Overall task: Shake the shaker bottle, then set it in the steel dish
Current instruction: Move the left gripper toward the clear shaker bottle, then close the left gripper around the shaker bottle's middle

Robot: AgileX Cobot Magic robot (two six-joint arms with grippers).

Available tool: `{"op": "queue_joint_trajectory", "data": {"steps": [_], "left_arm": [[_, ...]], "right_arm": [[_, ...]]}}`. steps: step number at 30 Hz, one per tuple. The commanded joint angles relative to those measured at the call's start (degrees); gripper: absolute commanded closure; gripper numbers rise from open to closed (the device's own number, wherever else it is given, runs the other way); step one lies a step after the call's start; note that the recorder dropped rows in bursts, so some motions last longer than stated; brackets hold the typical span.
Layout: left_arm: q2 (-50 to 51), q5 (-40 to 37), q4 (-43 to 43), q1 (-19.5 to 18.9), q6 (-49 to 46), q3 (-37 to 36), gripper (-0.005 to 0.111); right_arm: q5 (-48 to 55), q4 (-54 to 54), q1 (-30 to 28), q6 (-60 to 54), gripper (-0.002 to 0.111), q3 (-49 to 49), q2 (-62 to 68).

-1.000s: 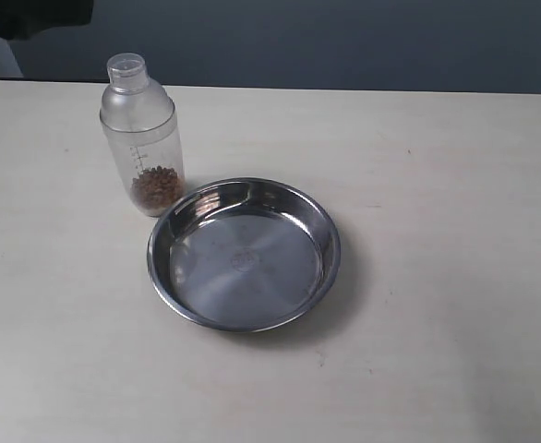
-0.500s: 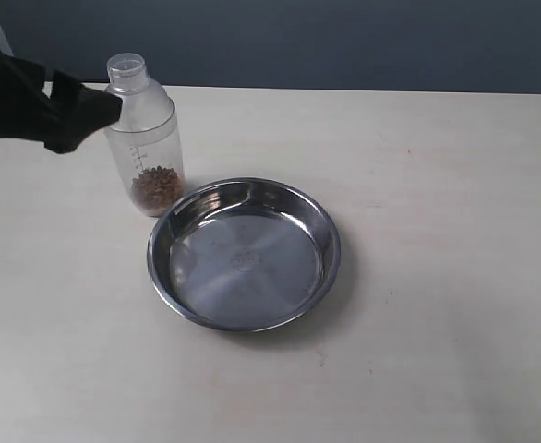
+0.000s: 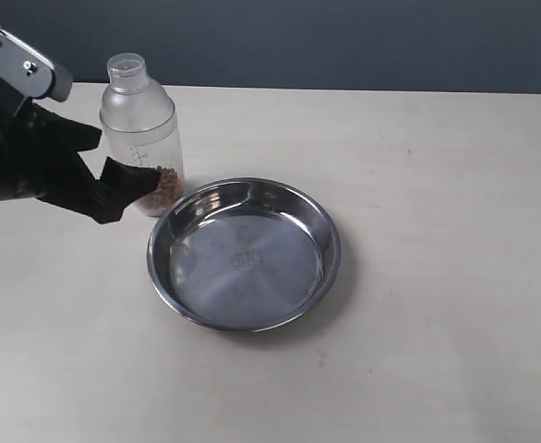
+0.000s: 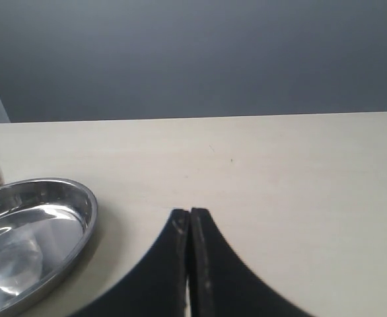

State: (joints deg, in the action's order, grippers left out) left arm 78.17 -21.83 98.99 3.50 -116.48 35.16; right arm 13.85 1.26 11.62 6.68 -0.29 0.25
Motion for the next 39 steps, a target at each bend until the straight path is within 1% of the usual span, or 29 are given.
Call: {"op": "queue_joint_trajectory", "data": {"steps": [1, 4, 8, 10, 13, 15, 20, 33, 38, 39], "left_arm": [[3.38, 3.52, 0.96, 0.03, -0.1, 2.64, 0.024], [3.46, 6.11, 0.96, 0.03, 0.67, 3.92, 0.024], [3.46, 13.95, 0.96, 0.03, 5.58, 5.35, 0.024], [3.46, 13.13, 0.96, 0.03, 6.62, 5.94, 0.024], [4.1, 5.44, 0.96, 0.03, 5.92, 6.7, 0.024], [5.55, 2.48, 0.96, 0.03, 5.23, 7.39, 0.024], [9.28, 5.35, 0.96, 0.03, 6.02, 8.85, 0.024], [15.28, 5.51, 0.96, 0.03, 5.4, 14.17, 0.024], [15.77, 12.93, 0.96, 0.03, 4.58, 15.84, 0.024], [15.77, 12.93, 0.96, 0.03, 4.89, 16.36, 0.024]], "right_arm": [[-0.78, 0.02, -0.24, 0.0, 0.109, 0.29, -0.25], [-0.69, 0.02, -0.24, 0.0, 0.109, 0.29, -0.25], [-0.69, 0.02, -0.24, 0.0, 0.109, 0.29, -0.25], [-0.69, 0.02, -0.24, 0.0, 0.109, 0.29, -0.25], [-0.69, 0.02, -0.24, 0.0, 0.109, 0.29, -0.25], [-0.69, 0.02, -0.24, 0.0, 0.109, 0.29, -0.25], [-0.69, 0.02, -0.24, 0.0, 0.109, 0.29, -0.25], [-0.67, 0.02, -0.24, 0.0, 0.109, 0.29, -0.25], [-0.67, 0.02, -0.24, 0.0, 0.109, 0.29, -0.25], [-0.67, 0.02, -0.24, 0.0, 0.109, 0.29, -0.25]]}}
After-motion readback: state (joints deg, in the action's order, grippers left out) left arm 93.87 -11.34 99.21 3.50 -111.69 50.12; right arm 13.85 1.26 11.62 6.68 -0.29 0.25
